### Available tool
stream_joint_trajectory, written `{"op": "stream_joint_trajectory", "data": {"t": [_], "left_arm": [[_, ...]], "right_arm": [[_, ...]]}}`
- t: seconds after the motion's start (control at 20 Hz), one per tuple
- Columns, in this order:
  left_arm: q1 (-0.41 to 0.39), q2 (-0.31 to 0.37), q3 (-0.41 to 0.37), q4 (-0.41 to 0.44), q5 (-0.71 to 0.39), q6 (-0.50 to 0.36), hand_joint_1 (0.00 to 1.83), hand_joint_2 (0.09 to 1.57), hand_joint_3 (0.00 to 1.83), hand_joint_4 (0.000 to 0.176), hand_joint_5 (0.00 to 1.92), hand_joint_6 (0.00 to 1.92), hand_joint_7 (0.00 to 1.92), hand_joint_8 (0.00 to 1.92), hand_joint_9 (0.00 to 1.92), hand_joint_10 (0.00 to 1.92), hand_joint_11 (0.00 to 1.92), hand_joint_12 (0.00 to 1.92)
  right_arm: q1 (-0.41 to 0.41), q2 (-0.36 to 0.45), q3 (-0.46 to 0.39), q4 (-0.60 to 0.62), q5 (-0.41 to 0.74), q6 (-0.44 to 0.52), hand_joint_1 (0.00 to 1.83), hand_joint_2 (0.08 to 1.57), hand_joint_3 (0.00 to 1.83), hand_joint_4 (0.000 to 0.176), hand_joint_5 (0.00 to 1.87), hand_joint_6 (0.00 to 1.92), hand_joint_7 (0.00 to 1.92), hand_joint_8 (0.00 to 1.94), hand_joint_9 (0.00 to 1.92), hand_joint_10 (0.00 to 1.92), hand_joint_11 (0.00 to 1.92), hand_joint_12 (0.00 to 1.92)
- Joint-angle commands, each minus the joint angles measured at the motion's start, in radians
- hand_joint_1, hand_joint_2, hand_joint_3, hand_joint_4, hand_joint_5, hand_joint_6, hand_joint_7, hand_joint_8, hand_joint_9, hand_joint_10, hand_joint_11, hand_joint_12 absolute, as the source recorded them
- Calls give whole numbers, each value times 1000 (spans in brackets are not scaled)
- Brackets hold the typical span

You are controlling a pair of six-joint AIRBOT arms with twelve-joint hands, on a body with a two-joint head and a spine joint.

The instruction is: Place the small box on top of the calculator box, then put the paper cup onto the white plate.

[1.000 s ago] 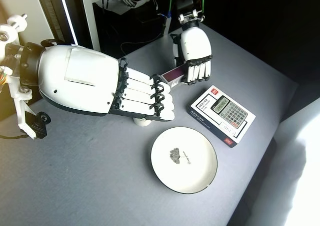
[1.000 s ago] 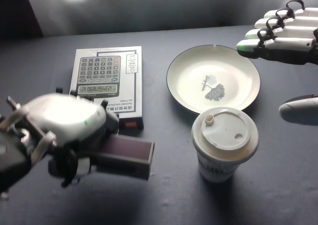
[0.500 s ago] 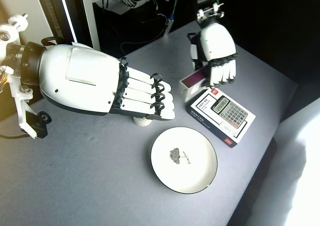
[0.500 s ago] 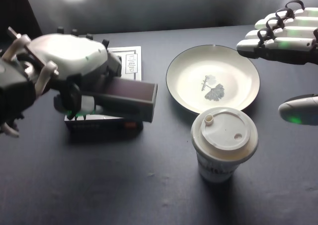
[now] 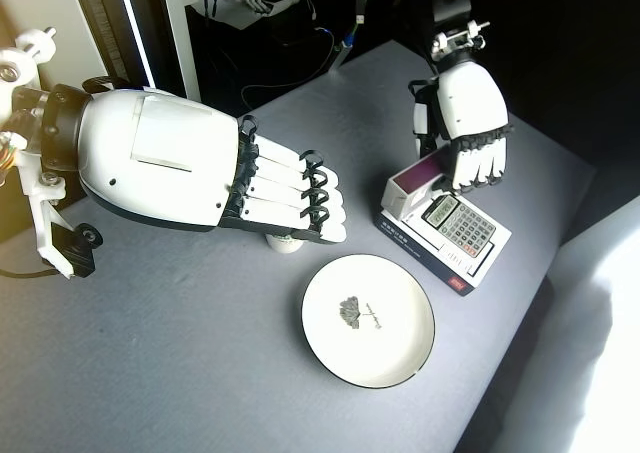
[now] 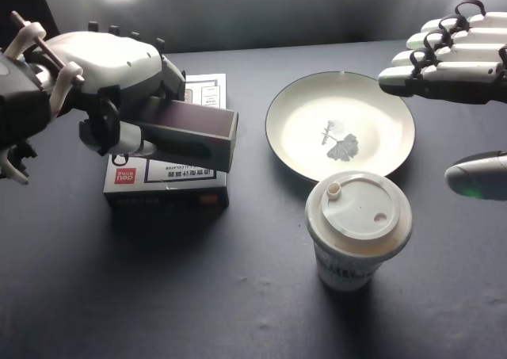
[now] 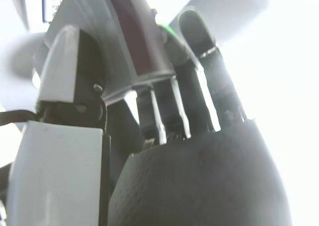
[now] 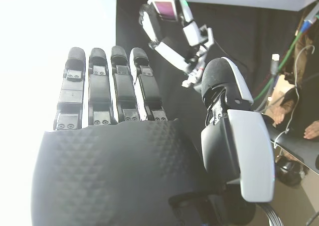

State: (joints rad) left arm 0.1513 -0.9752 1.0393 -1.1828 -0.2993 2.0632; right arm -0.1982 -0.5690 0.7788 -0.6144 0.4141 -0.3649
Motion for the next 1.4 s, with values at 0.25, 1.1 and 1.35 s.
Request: {"op": "stream_joint_trajectory", "data": {"t": [0.25, 1.1, 1.35], "left_arm": [[5, -33, 99, 99, -22, -105, 1337, 1239, 1, 0, 725, 1075, 806, 1402, 602, 1624, 355, 1332], [37, -52, 123, 95, -54, -137, 909, 1161, 0, 0, 429, 4, 477, 1, 429, 19, 0, 825], [38, -51, 114, 93, -54, -137, 726, 1119, 0, 0, 306, 0, 350, 0, 327, 0, 0, 734]], "right_arm": [[18, 13, -1, 31, 96, 1, 67, 1295, 3, 0, 126, 0, 107, 0, 65, 2, 0, 83], [19, 13, -3, 31, 95, 1, 152, 1265, 1, 0, 155, 0, 128, 1, 84, 1, 0, 201], [19, 6, -10, 32, 95, 12, 212, 1263, 0, 0, 129, 2, 102, 0, 55, 1, 0, 87]]}}
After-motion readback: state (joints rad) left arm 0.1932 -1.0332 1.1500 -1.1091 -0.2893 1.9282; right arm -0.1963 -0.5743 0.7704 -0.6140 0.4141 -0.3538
